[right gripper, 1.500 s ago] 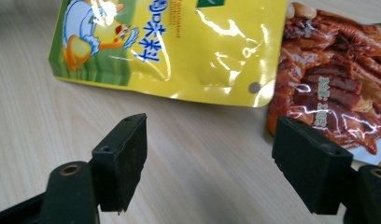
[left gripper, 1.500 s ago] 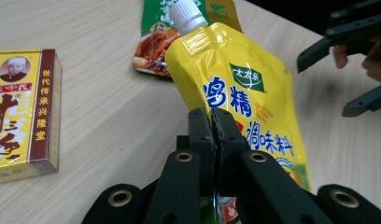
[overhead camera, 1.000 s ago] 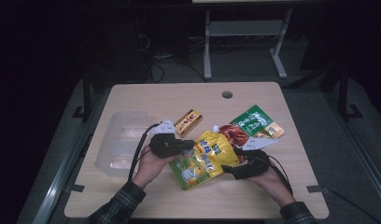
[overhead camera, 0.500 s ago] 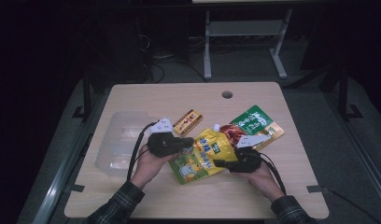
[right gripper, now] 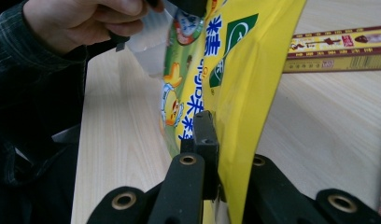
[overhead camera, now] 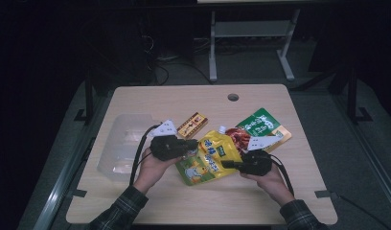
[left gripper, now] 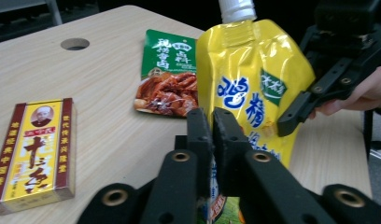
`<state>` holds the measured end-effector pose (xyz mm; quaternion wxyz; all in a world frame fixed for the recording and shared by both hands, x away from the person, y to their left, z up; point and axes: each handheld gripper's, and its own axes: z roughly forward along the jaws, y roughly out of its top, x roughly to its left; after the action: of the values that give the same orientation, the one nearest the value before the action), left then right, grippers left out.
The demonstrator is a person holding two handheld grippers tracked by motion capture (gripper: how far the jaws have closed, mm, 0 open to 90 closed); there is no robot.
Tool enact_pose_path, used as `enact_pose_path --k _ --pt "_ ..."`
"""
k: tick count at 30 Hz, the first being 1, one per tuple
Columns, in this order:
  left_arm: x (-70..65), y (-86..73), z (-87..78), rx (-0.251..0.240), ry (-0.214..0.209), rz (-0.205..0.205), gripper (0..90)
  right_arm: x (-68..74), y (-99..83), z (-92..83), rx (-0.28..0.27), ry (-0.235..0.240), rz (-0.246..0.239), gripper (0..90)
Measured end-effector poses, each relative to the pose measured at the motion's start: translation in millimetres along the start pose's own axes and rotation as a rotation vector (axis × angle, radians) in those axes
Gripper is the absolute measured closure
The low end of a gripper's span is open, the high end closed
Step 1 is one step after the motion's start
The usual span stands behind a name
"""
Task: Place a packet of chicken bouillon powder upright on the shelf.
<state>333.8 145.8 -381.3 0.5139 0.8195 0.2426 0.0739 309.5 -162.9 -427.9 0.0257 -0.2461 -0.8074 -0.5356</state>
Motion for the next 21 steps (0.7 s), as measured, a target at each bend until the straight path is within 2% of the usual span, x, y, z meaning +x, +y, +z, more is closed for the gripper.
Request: enact_pose_path --k 3,6,10,15,21 --pt "-4.3 3.5 -1.1 0.012 0.061 0.054 72.2 2.7 4.3 -2.2 -0.007 0.000 -0.028 90.0" --pt "-6.6 6.8 -5.7 0.027 0.077 0.086 61.3 4.3 6.9 -3.8 -0.010 0.001 -0.044 90.0" --pt "-9.8 7.8 -14.3 0.017 0.084 0.086 50.6 7.2 10.3 -5.9 -0.009 -0.001 -0.054 90.0" --pt "-13.1 4.4 -25.3 0.022 0.068 0.073 46.3 11.4 16.0 -5.7 -0.007 -0.009 -0.065 90.0" --pt "-21.9 -8.2 -36.2 0.037 0.053 0.058 42.5 14.7 23.1 -6.4 -0.021 -0.012 -0.064 90.0"
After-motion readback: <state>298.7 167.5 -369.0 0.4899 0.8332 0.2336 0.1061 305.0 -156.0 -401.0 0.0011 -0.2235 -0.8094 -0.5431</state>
